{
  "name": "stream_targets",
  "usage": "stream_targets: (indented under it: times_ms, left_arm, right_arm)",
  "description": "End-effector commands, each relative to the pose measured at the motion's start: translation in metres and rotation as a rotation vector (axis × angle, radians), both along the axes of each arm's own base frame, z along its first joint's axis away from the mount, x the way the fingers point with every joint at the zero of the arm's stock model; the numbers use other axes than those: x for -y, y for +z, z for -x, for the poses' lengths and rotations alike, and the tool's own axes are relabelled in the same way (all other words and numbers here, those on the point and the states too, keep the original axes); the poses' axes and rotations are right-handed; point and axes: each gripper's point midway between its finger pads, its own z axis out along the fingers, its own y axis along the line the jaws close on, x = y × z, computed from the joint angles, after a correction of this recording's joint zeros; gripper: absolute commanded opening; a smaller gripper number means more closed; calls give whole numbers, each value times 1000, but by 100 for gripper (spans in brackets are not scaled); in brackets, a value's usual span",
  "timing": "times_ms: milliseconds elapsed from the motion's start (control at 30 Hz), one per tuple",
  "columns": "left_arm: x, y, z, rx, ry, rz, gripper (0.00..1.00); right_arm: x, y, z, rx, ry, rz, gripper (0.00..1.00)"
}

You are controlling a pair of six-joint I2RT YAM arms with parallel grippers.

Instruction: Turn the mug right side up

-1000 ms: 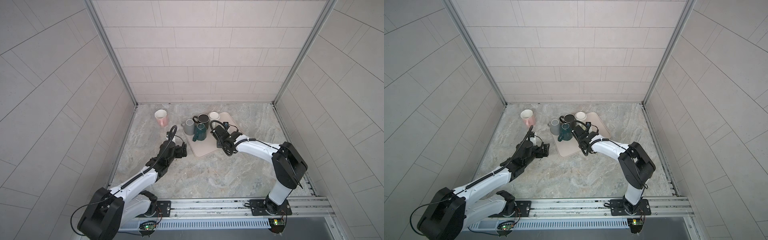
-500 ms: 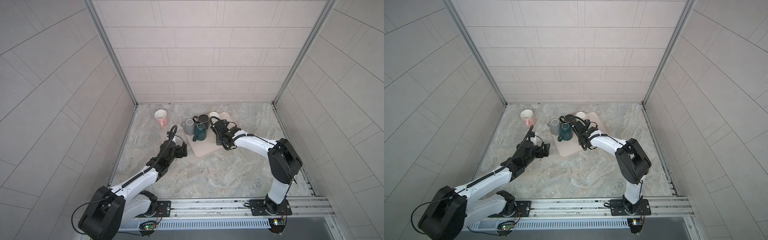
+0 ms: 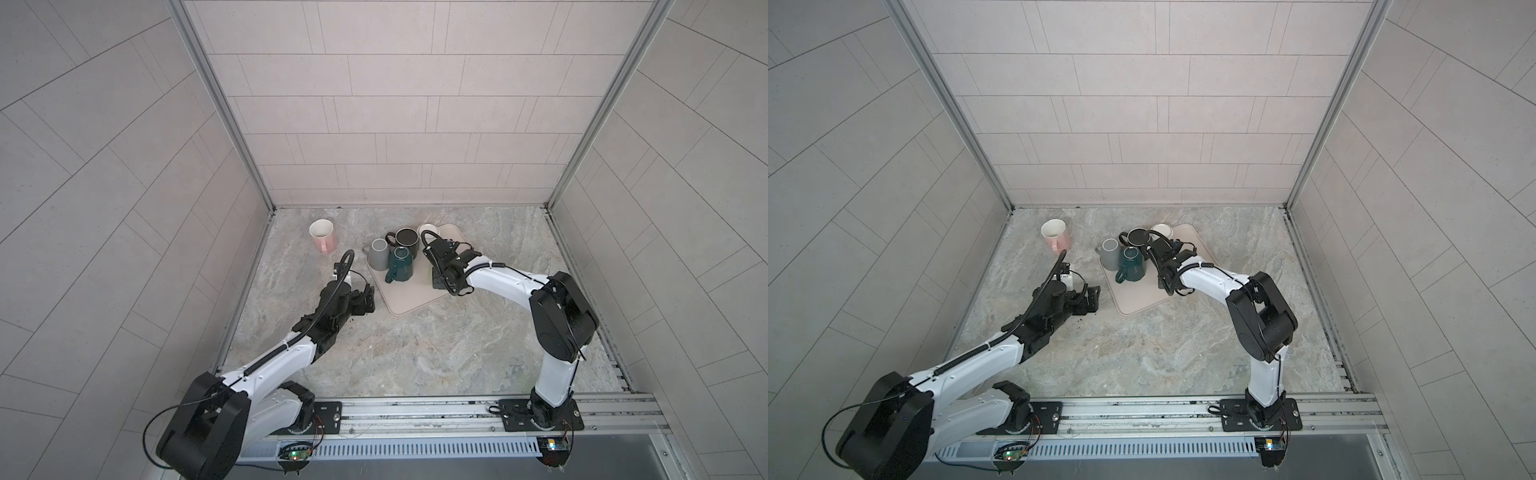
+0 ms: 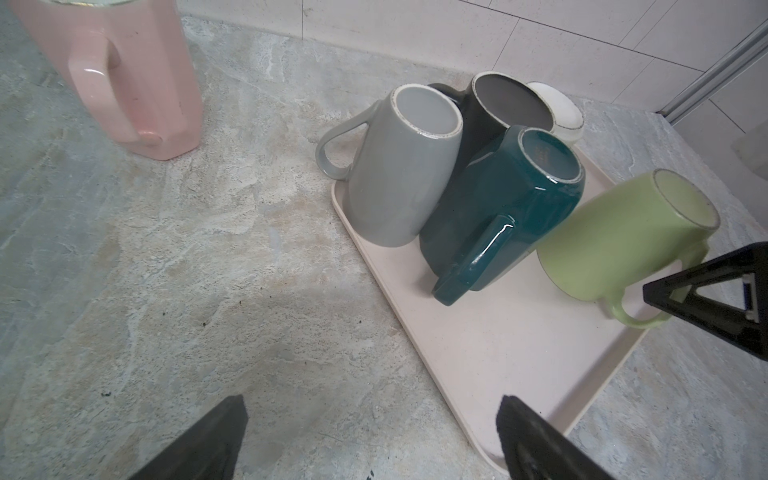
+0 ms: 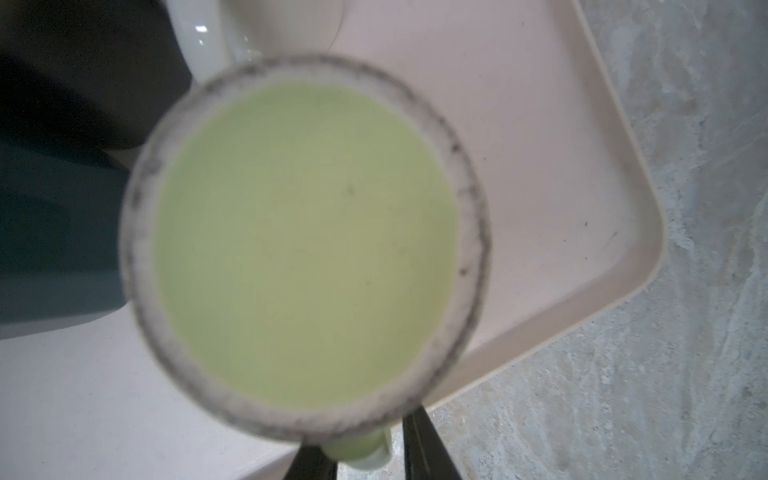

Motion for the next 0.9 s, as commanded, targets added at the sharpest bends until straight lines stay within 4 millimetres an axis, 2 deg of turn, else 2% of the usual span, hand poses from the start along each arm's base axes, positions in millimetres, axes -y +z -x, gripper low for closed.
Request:
stream_targets:
  times_ms: [0,233,367,867]
  left_arm:
    - [1,0,1,5,-1,7,100]
    - [1,0,1,6,-1,7,100]
    - [2,-3,0,-1,-1,4,100]
    - [3,-9,-2,-18,-5,-2,100]
  right_arm:
    - [-1,-5,1,-31,-2,4,28]
    - [0,-8,2,-39,-8,7,28]
    - [-4,-9,-1,-44,0,-5,28]
    - [0,-10,-13,-49,-29,-17,27]
